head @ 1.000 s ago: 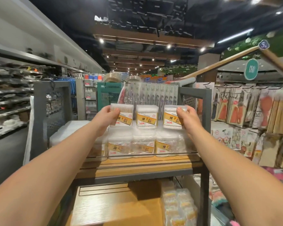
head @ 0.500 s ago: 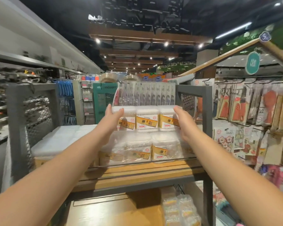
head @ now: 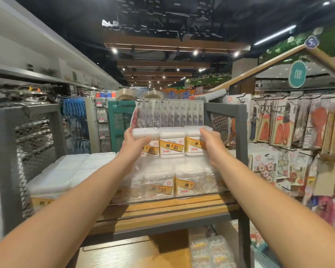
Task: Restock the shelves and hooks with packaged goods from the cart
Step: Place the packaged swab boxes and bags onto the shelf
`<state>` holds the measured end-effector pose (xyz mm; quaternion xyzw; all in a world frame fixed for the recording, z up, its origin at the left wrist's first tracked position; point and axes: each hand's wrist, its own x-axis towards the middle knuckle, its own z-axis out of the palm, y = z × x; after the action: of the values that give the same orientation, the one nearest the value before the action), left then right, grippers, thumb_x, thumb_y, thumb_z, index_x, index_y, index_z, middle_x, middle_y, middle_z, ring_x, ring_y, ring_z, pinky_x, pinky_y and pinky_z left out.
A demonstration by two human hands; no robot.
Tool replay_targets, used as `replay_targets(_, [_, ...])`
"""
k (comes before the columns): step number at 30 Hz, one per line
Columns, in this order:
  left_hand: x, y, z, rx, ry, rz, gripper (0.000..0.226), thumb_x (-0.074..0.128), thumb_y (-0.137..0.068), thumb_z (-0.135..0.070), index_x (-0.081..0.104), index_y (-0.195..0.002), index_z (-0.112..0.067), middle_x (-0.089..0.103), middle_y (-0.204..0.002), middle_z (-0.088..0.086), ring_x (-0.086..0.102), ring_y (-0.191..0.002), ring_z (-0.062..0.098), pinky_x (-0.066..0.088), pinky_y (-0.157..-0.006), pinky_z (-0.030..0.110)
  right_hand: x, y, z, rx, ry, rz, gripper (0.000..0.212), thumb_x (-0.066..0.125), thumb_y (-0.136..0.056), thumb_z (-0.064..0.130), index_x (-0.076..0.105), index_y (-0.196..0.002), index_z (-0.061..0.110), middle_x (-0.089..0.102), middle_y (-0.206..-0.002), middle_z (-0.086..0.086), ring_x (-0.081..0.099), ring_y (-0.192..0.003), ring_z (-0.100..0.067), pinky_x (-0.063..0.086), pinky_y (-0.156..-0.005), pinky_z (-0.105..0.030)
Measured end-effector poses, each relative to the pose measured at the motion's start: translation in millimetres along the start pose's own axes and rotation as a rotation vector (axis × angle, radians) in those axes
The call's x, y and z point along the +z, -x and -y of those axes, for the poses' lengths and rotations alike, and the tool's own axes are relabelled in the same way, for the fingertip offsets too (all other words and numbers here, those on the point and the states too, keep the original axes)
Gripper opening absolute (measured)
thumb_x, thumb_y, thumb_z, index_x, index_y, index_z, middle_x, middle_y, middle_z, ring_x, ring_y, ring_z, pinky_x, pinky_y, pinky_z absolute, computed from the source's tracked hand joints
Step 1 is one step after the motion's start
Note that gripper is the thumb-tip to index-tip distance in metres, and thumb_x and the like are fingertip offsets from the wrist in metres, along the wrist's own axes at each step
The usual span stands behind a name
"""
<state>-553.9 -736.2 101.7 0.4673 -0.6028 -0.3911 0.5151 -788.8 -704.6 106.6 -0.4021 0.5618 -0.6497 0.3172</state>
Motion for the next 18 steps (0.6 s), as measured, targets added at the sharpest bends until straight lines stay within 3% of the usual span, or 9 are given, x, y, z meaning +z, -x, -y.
replay_targets(2, [-4, 1, 0, -0.01, -0.041, 0.018, 0.088, 0.066, -0.085, -0.04, 0.009, -0.152, -0.037, 0.031, -0.153, 0.008, 0.041, -0.131, 0.031, 0.035, -0.111, 0.054, 1, -4, 0, 0.014, 0.031, 0.002, 0.047, 0.05, -0.096, 0.042, 0.043, -0.13, 0.009, 0.057, -0.116, -0.002, 0.056, -0.097, -0.018, 0.039, -0.081, -0.035])
replay_targets(5, [-3, 4, -3, -0.007, -0.048, 0.064, 0.092, 0.068, -0.087, -0.037, 0.004, -0.153, -0.037, 0.021, -0.159, 0.007, 0.034, -0.138, 0.032, 0.03, -0.114, 0.054, 2, -5, 7, 0.019, 0.036, 0.009, 0.043, 0.045, -0.097, 0.046, 0.047, -0.127, 0.015, 0.058, -0.108, 0.0, 0.054, -0.082, -0.012, 0.039, -0.077, -0.035])
replay_targets(8, [-2, 7, -8, -0.026, -0.067, 0.119, 0.106, 0.073, -0.078, -0.041, -0.002, -0.153, -0.039, 0.016, -0.162, 0.007, 0.03, -0.142, 0.031, 0.027, -0.116, 0.055, -1, -14, 4, 0.054, 0.06, -0.006, 0.07, 0.045, -0.084, 0.06, 0.044, -0.138, 0.014, 0.061, -0.12, -0.004, 0.059, -0.102, -0.024, 0.044, -0.092, -0.041])
replay_targets(11, [-6, 9, -14, -0.064, -0.121, 0.174, 0.119, 0.073, -0.064, -0.051, -0.005, -0.153, -0.039, 0.024, -0.16, 0.005, 0.034, -0.14, 0.029, 0.028, -0.115, 0.054, -4, -7, 6, 0.068, 0.086, 0.02, 0.071, 0.043, -0.089, 0.057, 0.036, -0.146, 0.015, 0.053, -0.136, -0.008, 0.052, -0.12, -0.03, 0.04, -0.1, -0.046])
replay_targets(14, [-10, 25, -21, 0.001, -0.165, 0.103, 0.095, 0.067, -0.088, -0.035, 0.0, -0.156, -0.03, 0.02, -0.161, 0.007, 0.03, -0.142, 0.029, 0.025, -0.115, 0.049, -6, 19, 14, 0.049, 0.197, 0.003, 0.071, 0.044, -0.098, 0.049, 0.02, -0.154, 0.013, 0.033, -0.155, -0.008, 0.034, -0.139, -0.033, 0.03, -0.108, -0.047])
replay_targets(18, [-12, 56, -29, 0.273, -0.295, -0.019, 0.076, 0.062, -0.092, -0.034, 0.018, -0.154, -0.028, 0.023, -0.159, 0.001, 0.028, -0.143, 0.022, 0.025, -0.116, 0.047, -14, 50, 8, -0.105, 0.304, -0.053, 0.074, 0.056, -0.095, 0.038, 0.02, -0.154, 0.013, 0.027, -0.158, -0.009, 0.031, -0.142, -0.03, 0.029, -0.112, -0.043])
